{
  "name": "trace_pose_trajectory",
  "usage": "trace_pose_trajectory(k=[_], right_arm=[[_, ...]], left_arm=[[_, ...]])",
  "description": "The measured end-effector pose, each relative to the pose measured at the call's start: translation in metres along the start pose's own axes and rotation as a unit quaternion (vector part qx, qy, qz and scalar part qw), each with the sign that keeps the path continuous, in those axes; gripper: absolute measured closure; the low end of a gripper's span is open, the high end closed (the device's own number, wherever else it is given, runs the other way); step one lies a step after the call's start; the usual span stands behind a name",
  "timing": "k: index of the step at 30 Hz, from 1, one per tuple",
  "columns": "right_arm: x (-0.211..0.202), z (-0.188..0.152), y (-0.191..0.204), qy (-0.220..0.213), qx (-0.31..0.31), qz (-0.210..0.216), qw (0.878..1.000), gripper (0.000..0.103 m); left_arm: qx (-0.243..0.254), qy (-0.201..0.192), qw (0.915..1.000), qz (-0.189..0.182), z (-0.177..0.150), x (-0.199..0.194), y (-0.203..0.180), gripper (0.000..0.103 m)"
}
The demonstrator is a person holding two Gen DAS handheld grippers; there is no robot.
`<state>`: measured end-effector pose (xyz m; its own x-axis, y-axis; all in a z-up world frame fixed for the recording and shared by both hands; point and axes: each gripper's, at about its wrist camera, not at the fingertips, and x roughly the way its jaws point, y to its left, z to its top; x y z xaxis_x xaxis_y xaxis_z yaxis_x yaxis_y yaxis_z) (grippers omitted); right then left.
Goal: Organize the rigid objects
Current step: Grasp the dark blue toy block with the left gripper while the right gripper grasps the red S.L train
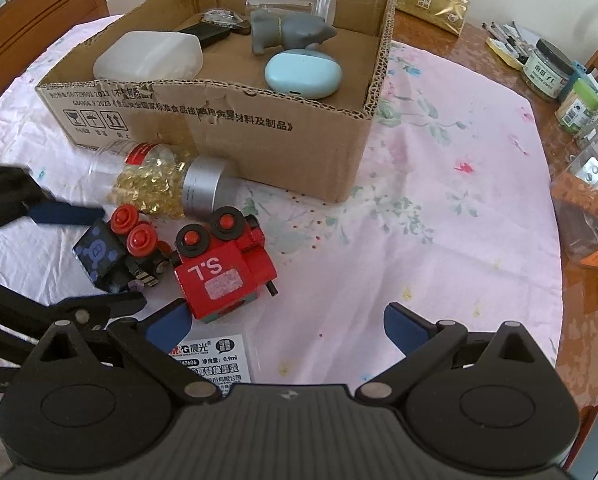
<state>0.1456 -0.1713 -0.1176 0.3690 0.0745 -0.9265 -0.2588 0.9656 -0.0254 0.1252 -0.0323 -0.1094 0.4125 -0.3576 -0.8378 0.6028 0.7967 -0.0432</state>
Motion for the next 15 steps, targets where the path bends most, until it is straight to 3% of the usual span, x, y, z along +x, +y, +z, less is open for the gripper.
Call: trace_pose_trajectory(k=[10,15], right_arm=[[0.006,0.009,-0.001,-0.004,-0.052,-0.014,0.999,0.000],[0.005,0.008,-0.001,-0.017,-0.069,-0.009,0.997,0.000]], left_arm=[[0.072,-0.002,0.9973,-0.014,-0.016,-0.011,-0.002,0.053],[0.058,0.005,0.9983,-0.007,-0.023,-0.017,0.010,0.054]])
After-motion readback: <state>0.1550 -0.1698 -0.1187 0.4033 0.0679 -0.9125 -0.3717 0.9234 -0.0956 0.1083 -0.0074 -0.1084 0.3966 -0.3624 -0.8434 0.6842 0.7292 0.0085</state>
